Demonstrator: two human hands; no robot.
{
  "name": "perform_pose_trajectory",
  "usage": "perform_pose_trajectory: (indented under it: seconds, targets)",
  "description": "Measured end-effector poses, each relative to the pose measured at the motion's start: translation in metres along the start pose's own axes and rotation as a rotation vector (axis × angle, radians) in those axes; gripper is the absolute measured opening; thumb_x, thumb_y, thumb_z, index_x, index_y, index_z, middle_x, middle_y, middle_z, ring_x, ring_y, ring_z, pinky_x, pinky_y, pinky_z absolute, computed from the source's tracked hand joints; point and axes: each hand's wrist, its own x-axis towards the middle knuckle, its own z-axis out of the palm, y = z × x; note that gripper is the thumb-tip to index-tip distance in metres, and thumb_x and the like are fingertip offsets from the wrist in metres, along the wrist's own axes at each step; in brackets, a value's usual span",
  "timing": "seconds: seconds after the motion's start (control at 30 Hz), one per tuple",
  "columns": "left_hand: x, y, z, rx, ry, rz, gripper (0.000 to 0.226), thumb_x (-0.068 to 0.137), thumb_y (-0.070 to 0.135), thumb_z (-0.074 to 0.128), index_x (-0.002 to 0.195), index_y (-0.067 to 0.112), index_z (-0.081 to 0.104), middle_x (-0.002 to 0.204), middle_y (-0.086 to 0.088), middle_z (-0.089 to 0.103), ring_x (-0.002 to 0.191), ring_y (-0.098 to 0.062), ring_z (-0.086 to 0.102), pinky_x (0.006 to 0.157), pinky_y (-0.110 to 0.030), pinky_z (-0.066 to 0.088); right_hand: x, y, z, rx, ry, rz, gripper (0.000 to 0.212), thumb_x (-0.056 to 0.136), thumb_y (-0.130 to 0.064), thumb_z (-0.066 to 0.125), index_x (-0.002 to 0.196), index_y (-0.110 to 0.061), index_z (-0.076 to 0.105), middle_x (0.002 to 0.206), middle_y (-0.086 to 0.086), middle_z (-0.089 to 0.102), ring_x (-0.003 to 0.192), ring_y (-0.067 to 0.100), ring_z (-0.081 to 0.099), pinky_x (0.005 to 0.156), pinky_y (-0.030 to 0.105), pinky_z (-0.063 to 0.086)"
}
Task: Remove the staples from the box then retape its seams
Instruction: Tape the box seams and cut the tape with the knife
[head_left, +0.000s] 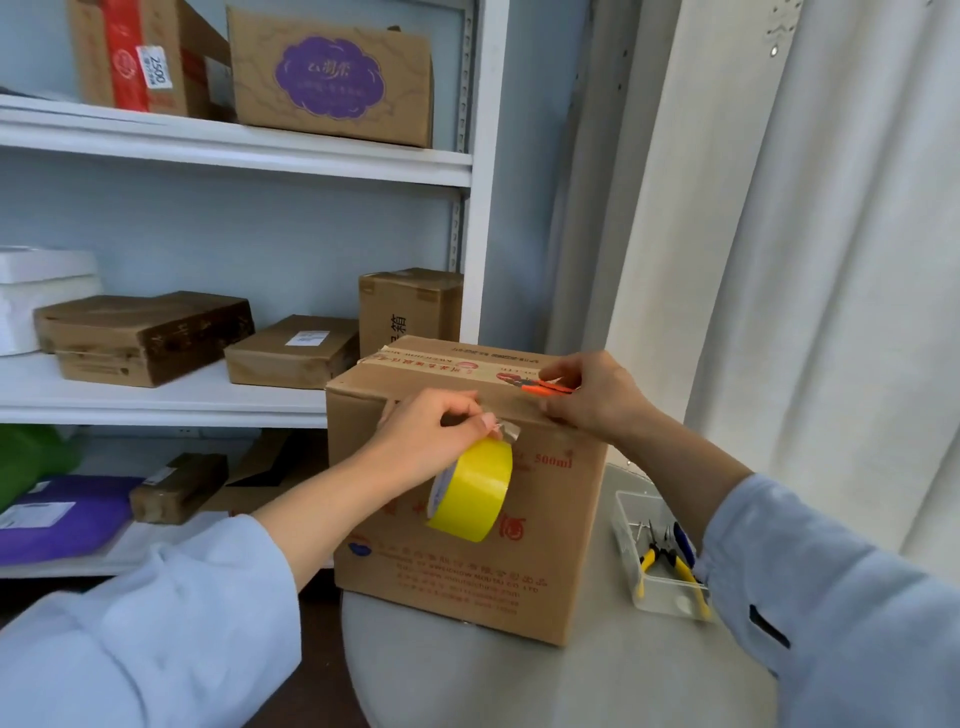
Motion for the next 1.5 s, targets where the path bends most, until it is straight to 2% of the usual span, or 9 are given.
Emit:
perform_pose_trajectory:
  seconds: [0.13,0.3,0.4,0.6,0.77,0.93,1.07,1.23,1.5]
  targets:
    - [0.006,-0.009,-0.023,0.048,0.106,-0.023,0.015,0.090,0.036,0.059,0.088,0.030,0.073,0.143,0.008,0.046,0.139,-0.011,0.027,0.113,-0.036,0.014,0.002,0.004,0.011,-0.056,0.109,0.054,0.040,0.083,-0.033,0.071,0.121,-0.026,0.060,0.119,-0.001,0.063,0.112,0.019,0.056,0.093,0.037,0.048]
    - [0.016,-0.029,-0.038,0.144,0.080,-0.162,0.020,0.088,0.045,0.058,0.080,0.036,0.073,0.152,0.014,0.030,0.145,-0.012,0.001,0.112,-0.055,-0.010,0.002,0.003,0.022,0.050,0.165,-0.011,0.042,0.088,-0.024,0.067,0.129,-0.022,0.058,0.123,-0.001,0.064,0.114,0.018,0.057,0.095,0.033,0.046]
    - [0.016,-0.045,-0.033,0.143,0.033,-0.199,0.023,0.087,0.041,0.061,0.068,0.036,0.073,0.153,0.012,0.029,0.144,-0.016,0.003,0.115,-0.052,0.000,0.002,0.006,0.019,0.101,0.121,-0.036,0.046,0.088,-0.018,0.066,0.133,-0.021,0.054,0.128,0.000,0.061,0.119,0.017,0.055,0.100,0.032,0.043]
    - [0.013,-0.051,-0.025,0.241,0.150,-0.141,0.029,0.087,0.038,0.062,0.059,0.039,0.068,0.148,0.016,0.036,0.139,-0.016,0.018,0.112,-0.048,0.018,-0.011,0.018,0.018,-0.114,0.047,-0.047,0.068,0.077,-0.050,0.072,0.137,-0.026,0.049,0.136,-0.003,0.054,0.124,0.019,0.050,0.103,0.042,0.044]
    - [0.013,-0.044,-0.015,0.372,0.128,-0.079,0.029,0.087,0.041,0.060,0.061,0.034,0.070,0.142,0.018,0.044,0.134,-0.017,0.029,0.112,-0.050,0.017,-0.006,0.019,0.006,-0.117,-0.099,-0.071,0.063,0.081,-0.042,0.071,0.137,-0.023,0.051,0.136,-0.001,0.055,0.125,0.020,0.050,0.107,0.040,0.041]
    - [0.025,-0.049,-0.049,-0.040,0.053,-0.074,0.039,0.088,0.024,0.063,0.050,0.028,0.069,0.113,-0.001,0.069,0.118,-0.013,0.055,0.106,-0.038,0.036,0.001,0.016,-0.002,-0.114,-0.088,-0.046,0.048,0.080,-0.030,0.076,0.125,-0.023,0.063,0.125,-0.001,0.063,0.113,0.018,0.057,0.097,0.030,0.045]
    - [0.011,-0.040,-0.042,-0.028,0.081,-0.080,0.040,0.089,0.018,0.062,0.051,0.027,0.068,0.123,-0.001,0.065,0.123,-0.010,0.052,0.108,-0.033,0.033,-0.002,0.010,0.006,-0.212,0.045,-0.077,0.036,0.081,-0.035,0.074,0.116,-0.030,0.068,0.113,-0.006,0.067,0.103,0.015,0.059,0.076,0.026,0.045]
    - [-0.036,-0.004,-0.015,0.217,0.071,-0.028,0.034,0.089,0.036,0.059,0.056,0.033,0.065,0.145,0.010,0.044,0.137,-0.010,0.035,0.113,-0.036,0.025,-0.004,0.018,0.012,-0.092,0.142,-0.112,0.025,0.079,-0.024,0.076,0.104,-0.028,0.074,0.107,-0.004,0.070,0.104,0.019,0.061,0.089,0.034,0.049]
    - [-0.041,0.011,-0.038,-0.345,0.104,-0.134,0.031,0.089,0.024,0.063,0.060,0.019,0.070,0.103,0.011,0.063,0.114,-0.005,0.051,0.096,-0.024,0.034,-0.006,0.004,0.012,0.069,0.190,-0.066,0.037,0.084,-0.017,0.072,0.120,-0.016,0.067,0.116,0.002,0.067,0.108,0.021,0.060,0.096,0.036,0.048]
